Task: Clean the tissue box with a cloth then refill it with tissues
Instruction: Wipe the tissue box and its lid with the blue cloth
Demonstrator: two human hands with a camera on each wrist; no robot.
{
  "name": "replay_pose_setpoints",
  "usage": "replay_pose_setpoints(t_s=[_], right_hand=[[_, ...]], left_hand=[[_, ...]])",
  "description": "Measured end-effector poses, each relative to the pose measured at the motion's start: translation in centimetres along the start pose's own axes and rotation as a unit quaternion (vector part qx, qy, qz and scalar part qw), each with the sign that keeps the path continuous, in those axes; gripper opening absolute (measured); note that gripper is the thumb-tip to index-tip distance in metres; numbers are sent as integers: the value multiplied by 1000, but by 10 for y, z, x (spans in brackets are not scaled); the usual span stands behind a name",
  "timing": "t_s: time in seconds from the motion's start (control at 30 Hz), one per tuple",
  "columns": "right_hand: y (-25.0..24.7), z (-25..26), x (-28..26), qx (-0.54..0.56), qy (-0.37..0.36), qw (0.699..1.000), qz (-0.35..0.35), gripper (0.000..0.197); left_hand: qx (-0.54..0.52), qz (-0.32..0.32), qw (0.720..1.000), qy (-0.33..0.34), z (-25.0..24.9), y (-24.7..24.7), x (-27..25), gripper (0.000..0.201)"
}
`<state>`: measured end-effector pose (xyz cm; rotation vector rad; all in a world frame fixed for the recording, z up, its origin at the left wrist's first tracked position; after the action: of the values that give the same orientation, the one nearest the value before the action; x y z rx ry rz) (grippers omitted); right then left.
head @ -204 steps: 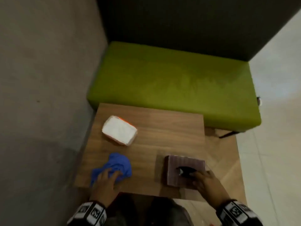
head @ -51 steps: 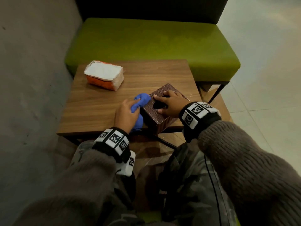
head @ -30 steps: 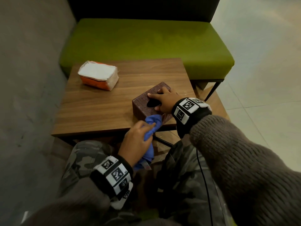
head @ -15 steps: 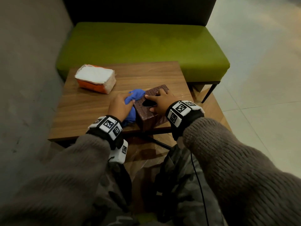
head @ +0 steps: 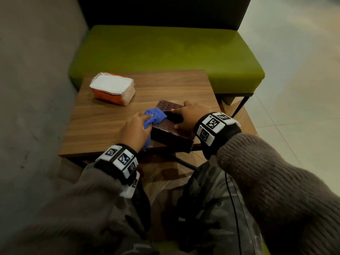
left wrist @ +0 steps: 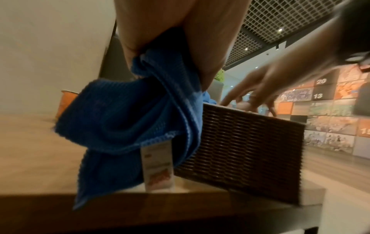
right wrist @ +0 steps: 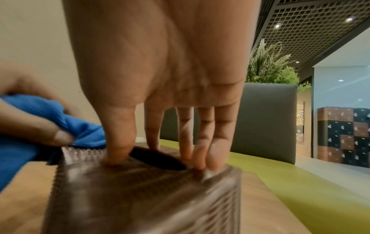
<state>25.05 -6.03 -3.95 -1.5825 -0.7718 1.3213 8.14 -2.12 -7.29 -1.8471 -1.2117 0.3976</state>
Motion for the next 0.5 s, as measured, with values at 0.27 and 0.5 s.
replay_pose_setpoints(t_s=[0.27, 0.5], right_hand=[[10, 18, 2, 37, -66, 997, 7, 88], [7, 18, 5, 48, -59, 997, -1, 87]], left_hand=[[-89, -59, 994, -9, 5, -8, 2, 18], [-153, -66, 986, 14, -12, 17, -51, 21]])
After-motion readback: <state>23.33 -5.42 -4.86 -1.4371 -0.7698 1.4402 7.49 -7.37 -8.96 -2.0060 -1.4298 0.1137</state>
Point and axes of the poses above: each hand's wrist, its own x-axis towards the middle knuckle, its own y-axis out of the palm, z = x × y, the point moved 5 cm from there along x, towards the middle knuckle, and after that the axes turned 8 degrees about y, right-handed, at the moved point
